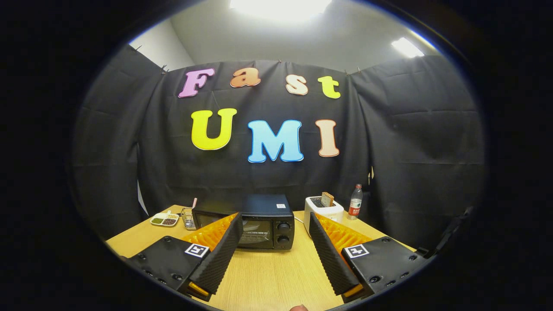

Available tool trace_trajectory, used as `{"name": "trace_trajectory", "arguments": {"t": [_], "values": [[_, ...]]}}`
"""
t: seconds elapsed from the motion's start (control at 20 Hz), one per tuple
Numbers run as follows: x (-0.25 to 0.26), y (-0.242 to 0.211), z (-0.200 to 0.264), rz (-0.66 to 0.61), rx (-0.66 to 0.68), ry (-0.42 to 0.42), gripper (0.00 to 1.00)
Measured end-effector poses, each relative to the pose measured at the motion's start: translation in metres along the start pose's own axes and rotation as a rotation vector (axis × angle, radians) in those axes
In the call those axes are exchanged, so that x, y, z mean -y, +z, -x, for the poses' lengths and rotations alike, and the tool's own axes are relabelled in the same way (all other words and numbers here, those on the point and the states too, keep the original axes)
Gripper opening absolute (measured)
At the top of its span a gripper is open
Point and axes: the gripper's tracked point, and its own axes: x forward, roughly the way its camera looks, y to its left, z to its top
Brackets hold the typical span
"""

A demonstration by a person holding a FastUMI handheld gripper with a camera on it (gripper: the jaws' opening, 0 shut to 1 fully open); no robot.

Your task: Open the toaster oven, put the food inside, and close the toaster oven door.

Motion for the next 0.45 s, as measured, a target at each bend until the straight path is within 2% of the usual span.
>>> {"name": "trace_trajectory", "arguments": {"t": [0.45], "values": [[0.0018,-0.0018,-0.0005,0.009,-0.009,-0.006,0.98]]}}
